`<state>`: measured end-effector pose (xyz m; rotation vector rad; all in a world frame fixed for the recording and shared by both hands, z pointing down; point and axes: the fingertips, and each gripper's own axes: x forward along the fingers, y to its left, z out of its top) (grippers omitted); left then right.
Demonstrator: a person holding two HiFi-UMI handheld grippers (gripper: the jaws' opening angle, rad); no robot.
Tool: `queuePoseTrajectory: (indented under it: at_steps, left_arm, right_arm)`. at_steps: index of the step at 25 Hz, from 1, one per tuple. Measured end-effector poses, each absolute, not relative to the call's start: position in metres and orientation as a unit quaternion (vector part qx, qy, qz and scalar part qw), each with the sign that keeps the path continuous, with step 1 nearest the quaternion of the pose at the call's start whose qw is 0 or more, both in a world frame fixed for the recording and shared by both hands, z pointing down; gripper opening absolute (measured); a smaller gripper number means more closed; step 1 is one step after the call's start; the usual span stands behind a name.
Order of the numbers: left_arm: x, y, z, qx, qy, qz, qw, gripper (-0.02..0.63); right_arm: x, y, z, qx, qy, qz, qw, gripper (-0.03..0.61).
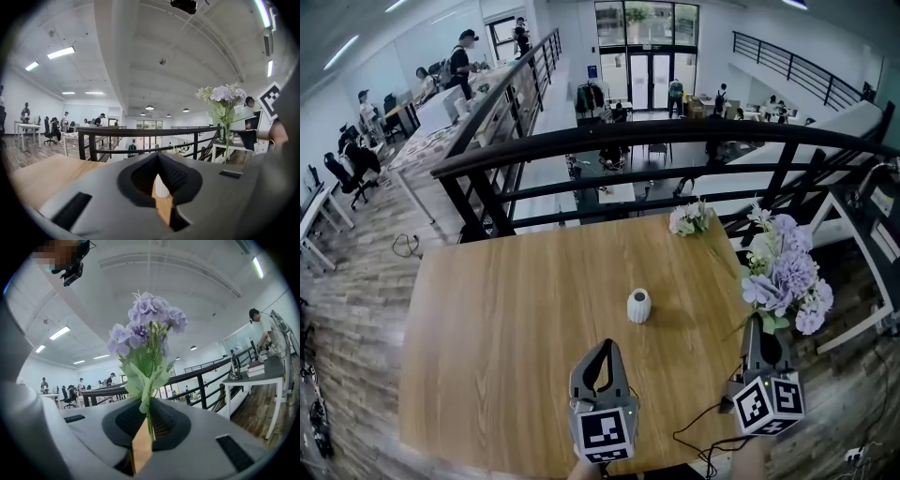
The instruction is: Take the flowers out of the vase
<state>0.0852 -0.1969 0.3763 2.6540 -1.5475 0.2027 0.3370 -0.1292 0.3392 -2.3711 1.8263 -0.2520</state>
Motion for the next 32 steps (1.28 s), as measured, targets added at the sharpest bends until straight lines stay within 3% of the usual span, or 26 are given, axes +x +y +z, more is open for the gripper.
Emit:
queuePoseTrajectory:
  at_steps: [32]
  left_arm:
    - [0.083,-0.208,0.372,0.859,-0.507,0.063,0.028,0.028]
  right_arm:
    - [0.322,-0.147,0.341,-0.777,0.621,-0.085,0.064,0.032]
